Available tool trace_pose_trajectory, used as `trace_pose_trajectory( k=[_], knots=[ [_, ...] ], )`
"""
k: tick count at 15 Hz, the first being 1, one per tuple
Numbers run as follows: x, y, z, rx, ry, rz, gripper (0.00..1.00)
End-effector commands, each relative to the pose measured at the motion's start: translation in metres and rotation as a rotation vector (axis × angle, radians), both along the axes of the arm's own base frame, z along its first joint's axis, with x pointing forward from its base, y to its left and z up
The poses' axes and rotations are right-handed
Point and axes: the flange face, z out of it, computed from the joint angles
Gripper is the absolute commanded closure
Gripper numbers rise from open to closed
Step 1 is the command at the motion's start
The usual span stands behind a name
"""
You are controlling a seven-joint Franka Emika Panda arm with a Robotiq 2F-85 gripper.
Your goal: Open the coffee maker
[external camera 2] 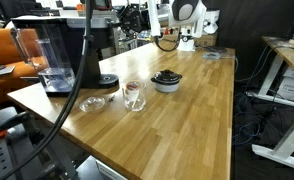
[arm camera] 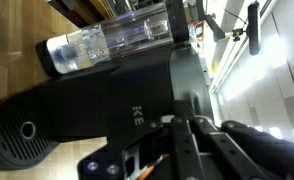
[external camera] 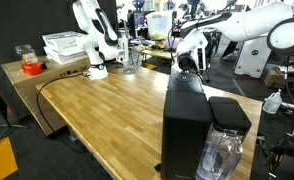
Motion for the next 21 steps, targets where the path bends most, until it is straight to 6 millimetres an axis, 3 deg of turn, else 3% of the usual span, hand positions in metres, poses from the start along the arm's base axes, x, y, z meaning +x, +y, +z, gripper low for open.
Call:
trace_pose_trajectory(
  k=[1, 12, 21],
  knots=[
    [0.001, 0.003, 0.003, 0.007, 0.015, 0.020, 1.00],
    [0.004, 0.006, 0.018, -0.003, -0.013, 0.029, 1.00],
    [0.005, 0.022, 0.061, -0.054, -0.045, 0.092, 1.00]
  ],
)
